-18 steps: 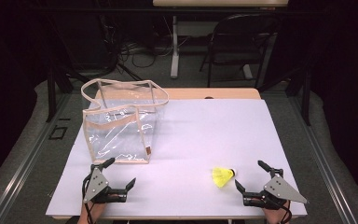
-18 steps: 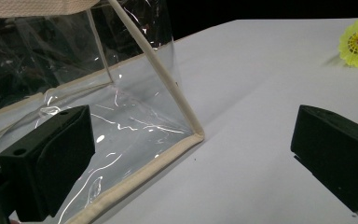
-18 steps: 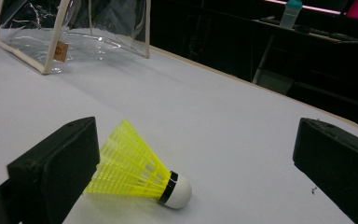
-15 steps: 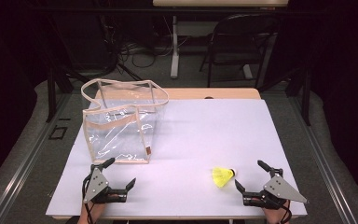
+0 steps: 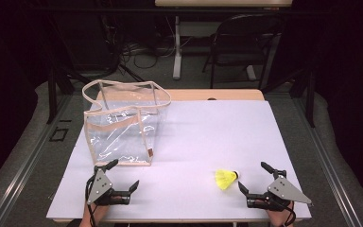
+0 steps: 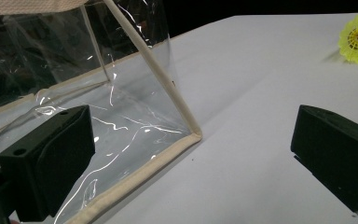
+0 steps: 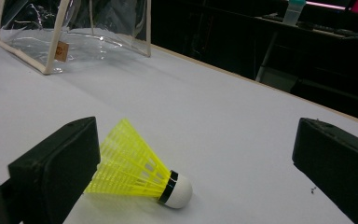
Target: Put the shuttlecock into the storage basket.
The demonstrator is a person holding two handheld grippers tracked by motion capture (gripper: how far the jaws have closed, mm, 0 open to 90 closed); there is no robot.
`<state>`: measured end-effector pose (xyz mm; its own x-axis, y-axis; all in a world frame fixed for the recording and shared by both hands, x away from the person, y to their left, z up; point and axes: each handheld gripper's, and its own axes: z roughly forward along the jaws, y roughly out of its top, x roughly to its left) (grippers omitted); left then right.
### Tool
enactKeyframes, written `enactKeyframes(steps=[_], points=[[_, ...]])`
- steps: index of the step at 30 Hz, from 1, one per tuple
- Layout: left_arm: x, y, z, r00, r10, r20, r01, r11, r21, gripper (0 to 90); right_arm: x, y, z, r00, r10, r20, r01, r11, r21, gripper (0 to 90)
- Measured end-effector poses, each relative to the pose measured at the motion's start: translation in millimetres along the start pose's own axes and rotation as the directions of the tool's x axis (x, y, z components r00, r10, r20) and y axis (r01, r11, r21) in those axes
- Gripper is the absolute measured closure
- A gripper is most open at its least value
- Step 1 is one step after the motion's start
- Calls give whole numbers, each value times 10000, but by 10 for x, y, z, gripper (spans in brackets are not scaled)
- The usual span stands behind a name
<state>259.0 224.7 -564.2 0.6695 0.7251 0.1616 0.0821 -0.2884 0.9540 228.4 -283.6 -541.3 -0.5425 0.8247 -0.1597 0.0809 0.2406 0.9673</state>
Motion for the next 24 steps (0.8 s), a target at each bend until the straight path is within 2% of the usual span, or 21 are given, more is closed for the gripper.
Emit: enactKeyframes(steps=[3,8,24], points=[[-11,7,5,9999,139,-13,-138,9999,91,0,0,1,5,10000,27,-40,-27,10000,6,4],[-13,28,19,9999,118,81,-118,9999,67,1,0,2,5,10000,35,-44,-35,10000,-6,4],[-81,84,151,9970,7,769,-14,10000,87,1,-9,-12,19,9998,170,-137,-167,9997,178,4]])
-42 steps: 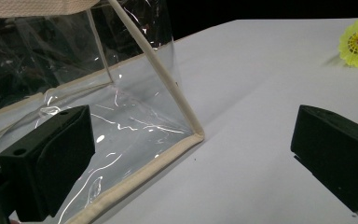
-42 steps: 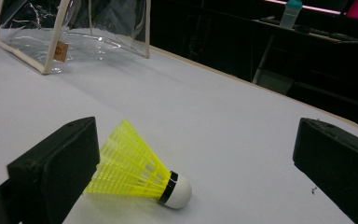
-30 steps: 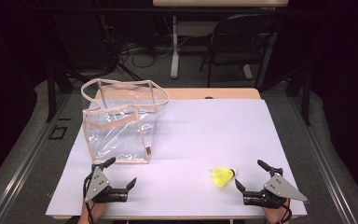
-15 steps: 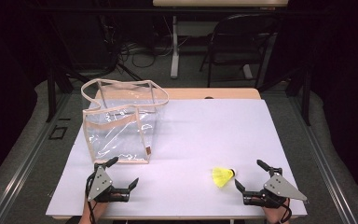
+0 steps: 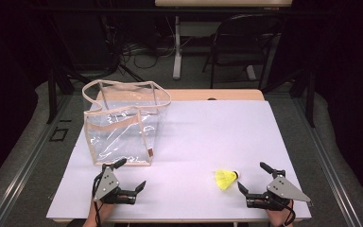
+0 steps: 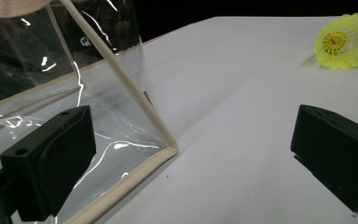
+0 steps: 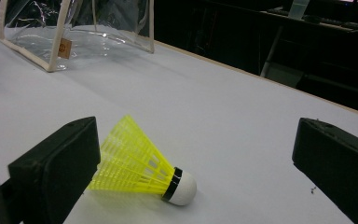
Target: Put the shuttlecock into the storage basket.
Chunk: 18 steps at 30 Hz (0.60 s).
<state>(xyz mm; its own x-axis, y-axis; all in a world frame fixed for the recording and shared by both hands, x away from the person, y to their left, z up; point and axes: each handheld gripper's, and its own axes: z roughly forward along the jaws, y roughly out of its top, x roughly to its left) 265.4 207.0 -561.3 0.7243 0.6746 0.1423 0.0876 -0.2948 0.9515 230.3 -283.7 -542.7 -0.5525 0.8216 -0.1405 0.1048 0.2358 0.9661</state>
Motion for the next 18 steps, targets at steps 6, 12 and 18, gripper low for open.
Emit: enactKeyframes(steps=[6,12,18], points=[[-39,19,74,9995,6,322,-7,10000,38,1,4,0,3,10000,-29,-20,30,10000,35,4],[-58,37,117,9988,115,479,-118,9999,44,1,-2,-6,8,10000,-4,-25,4,10000,87,5],[-73,57,168,9970,127,759,-140,9998,170,1,0,-6,10,10000,-1,-70,2,9999,101,5]])
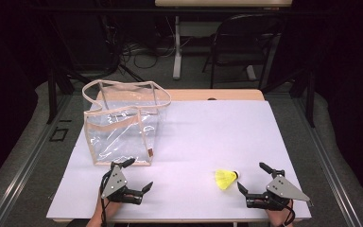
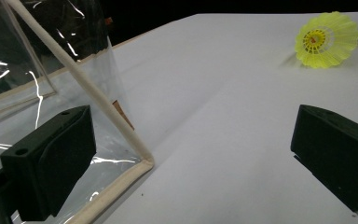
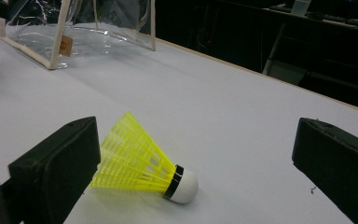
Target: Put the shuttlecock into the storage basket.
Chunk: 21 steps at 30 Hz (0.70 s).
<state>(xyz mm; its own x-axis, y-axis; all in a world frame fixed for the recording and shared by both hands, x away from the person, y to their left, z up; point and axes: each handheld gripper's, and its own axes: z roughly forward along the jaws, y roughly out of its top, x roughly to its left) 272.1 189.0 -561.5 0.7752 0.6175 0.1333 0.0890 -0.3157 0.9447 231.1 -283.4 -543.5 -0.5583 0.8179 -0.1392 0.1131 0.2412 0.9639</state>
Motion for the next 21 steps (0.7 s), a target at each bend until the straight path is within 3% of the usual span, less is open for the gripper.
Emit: enactKeyframes(steps=[12,21], points=[[-53,48,150,9976,32,690,-49,9997,244,1,2,-4,6,10000,39,-82,-39,10000,51,6],[-52,85,252,9954,39,962,-70,9995,323,0,2,-6,7,9999,17,-131,-16,10000,61,6]])
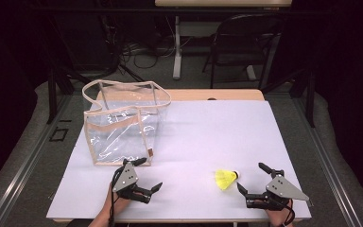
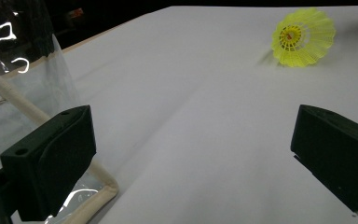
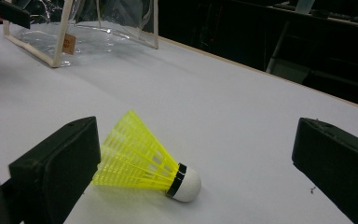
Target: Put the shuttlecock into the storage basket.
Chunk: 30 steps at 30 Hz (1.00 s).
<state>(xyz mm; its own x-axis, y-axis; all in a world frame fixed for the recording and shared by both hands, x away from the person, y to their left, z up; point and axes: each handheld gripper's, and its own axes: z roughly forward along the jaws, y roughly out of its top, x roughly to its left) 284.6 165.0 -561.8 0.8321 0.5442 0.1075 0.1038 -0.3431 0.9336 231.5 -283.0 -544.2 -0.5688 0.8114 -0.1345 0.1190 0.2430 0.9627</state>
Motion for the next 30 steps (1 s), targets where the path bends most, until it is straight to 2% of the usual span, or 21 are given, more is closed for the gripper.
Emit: enactKeyframes(steps=[7,18,30], points=[[2,23,42,10000,26,86,-26,10000,34,0,1,0,5,10000,19,-34,-19,10000,18,7],[-18,100,159,9981,187,585,-198,9997,175,0,-1,-3,8,10000,23,-88,-23,10000,16,7],[-43,178,284,9959,297,854,-318,9992,243,1,0,-3,11,9999,39,-112,-39,10000,17,7]])
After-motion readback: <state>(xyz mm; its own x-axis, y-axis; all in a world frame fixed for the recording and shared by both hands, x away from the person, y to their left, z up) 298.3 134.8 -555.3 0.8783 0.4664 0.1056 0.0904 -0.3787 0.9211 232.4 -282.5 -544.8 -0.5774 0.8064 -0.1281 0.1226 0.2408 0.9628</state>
